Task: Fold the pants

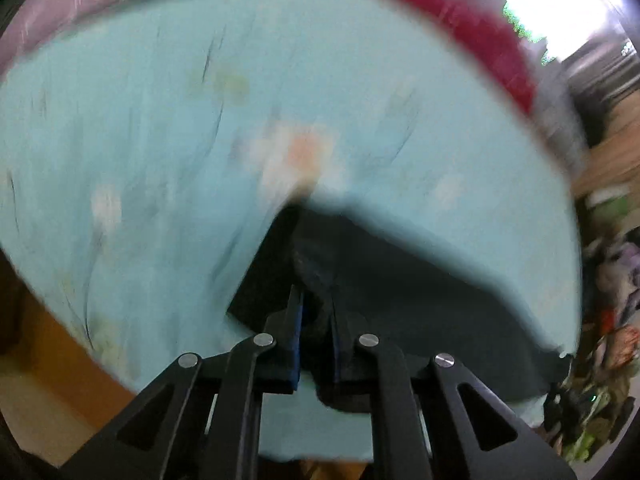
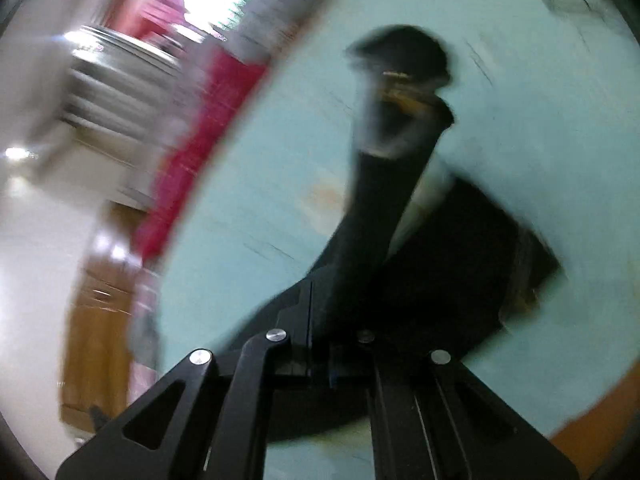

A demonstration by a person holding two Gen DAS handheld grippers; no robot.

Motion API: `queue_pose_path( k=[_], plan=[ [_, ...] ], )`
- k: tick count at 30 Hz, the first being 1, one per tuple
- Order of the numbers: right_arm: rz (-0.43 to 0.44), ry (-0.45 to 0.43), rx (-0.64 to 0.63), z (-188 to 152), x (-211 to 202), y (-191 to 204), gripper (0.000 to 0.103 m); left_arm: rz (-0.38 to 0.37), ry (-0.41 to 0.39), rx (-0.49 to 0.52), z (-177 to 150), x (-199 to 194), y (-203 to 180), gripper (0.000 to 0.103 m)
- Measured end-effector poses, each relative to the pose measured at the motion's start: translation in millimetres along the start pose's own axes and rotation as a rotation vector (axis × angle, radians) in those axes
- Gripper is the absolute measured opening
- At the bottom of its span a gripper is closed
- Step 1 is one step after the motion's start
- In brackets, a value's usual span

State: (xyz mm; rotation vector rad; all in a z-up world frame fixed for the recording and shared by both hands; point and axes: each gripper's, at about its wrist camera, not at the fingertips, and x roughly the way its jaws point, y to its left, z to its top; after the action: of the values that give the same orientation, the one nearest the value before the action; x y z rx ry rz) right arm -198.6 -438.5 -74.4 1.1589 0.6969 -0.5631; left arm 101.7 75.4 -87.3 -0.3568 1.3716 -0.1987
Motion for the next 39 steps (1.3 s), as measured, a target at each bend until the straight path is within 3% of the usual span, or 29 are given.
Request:
queue_pose_path(
  k=[1, 3, 6, 7, 8, 10, 11, 12, 13, 15, 18, 20, 21, 22, 23, 24, 25, 27, 28, 30, 33, 34, 37, 39],
  plan=[
    [-0.039, 0.037, 0.043, -11, 15, -15, 0.006, -0.025, 0.018, -0.04, -5, 6, 10, 0.01],
    [-0.007, 0.012, 0.093, -23, 17, -27, 0.007, -0.09, -0.005, -0.107, -9, 1, 23, 0.012],
    [0.007, 0.0, 0.114, -22, 13, -26, 0.009, -0.125, -0.053, -0.11, -8, -23, 23, 0.025],
    [-0.004, 0.005, 0.111, -21, 10, -23, 0.01, -0.134, -0.078, -0.093, -10, -33, 21, 0.043],
    [-0.015, 0.01, 0.111, -19, 8, -19, 0.011, -0.148, -0.095, -0.08, -12, -38, 20, 0.069],
    [0.007, 0.004, 0.11, -20, 5, -13, 0.02, -0.176, -0.126, -0.069, -19, -45, 21, 0.08],
    [0.017, 0.002, 0.113, -21, 5, -11, 0.028, -0.178, -0.122, -0.057, -23, -43, 18, 0.08],
    [0.026, 0.004, 0.117, -27, 4, -8, 0.051, -0.18, -0.105, -0.047, -26, -41, 15, 0.08],
    [0.041, 0.004, 0.127, -36, 0, -7, 0.064, -0.186, -0.072, -0.039, -30, -32, 13, 0.08],
    [0.081, -0.001, 0.136, -52, -4, -11, 0.064, -0.177, -0.02, -0.047, -35, -16, 14, 0.08],
    [0.166, 0.076, 0.121, -71, 13, 4, 0.064, -0.173, 0.032, -0.061, -31, 8, 7, 0.071],
    [0.149, 0.121, 0.099, -81, 28, 13, 0.064, -0.174, 0.045, -0.055, -24, 15, -3, 0.046],
    [0.156, 0.135, 0.102, -83, 35, 16, 0.061, -0.165, 0.049, -0.049, -20, 16, -5, 0.039],
    [0.172, 0.147, 0.111, -86, 42, 18, 0.053, -0.146, 0.044, -0.034, -14, 16, -12, 0.017],
    [0.17, 0.156, 0.111, -87, 50, 23, 0.045, -0.136, 0.041, -0.016, -8, 15, -16, 0.012],
    [0.169, 0.167, 0.098, -86, 56, 27, 0.022, -0.13, 0.037, 0.0, -2, 10, -20, 0.012],
    [0.156, 0.187, 0.072, -85, 64, 32, 0.006, -0.148, 0.021, -0.006, 3, 2, -22, 0.012],
    [0.168, 0.173, 0.064, -77, 64, 43, 0.006, -0.202, -0.045, 0.001, 8, -26, -23, 0.012],
    [0.217, 0.135, 0.048, -75, 52, 54, 0.006, -0.207, -0.072, 0.018, 8, -33, -23, 0.012],
    [0.215, 0.116, -0.013, -75, 42, 66, 0.006, -0.178, -0.094, 0.053, 4, -35, -20, 0.012],
    [0.159, 0.171, 0.005, -89, 49, 51, 0.006, -0.083, -0.009, 0.039, -4, 1, 0, 0.012],
    [0.103, 0.2, 0.018, -99, 57, 36, 0.006, -0.076, 0.041, 0.008, -6, 19, 12, 0.012],
    [0.073, 0.24, 0.062, -109, 67, 21, 0.01, -0.148, 0.049, -0.037, -8, 22, 26, 0.016],
    [0.044, 0.252, 0.047, -106, 61, 28, 0.01, -0.156, 0.034, 0.028, -10, 5, 24, 0.02]
  ],
)
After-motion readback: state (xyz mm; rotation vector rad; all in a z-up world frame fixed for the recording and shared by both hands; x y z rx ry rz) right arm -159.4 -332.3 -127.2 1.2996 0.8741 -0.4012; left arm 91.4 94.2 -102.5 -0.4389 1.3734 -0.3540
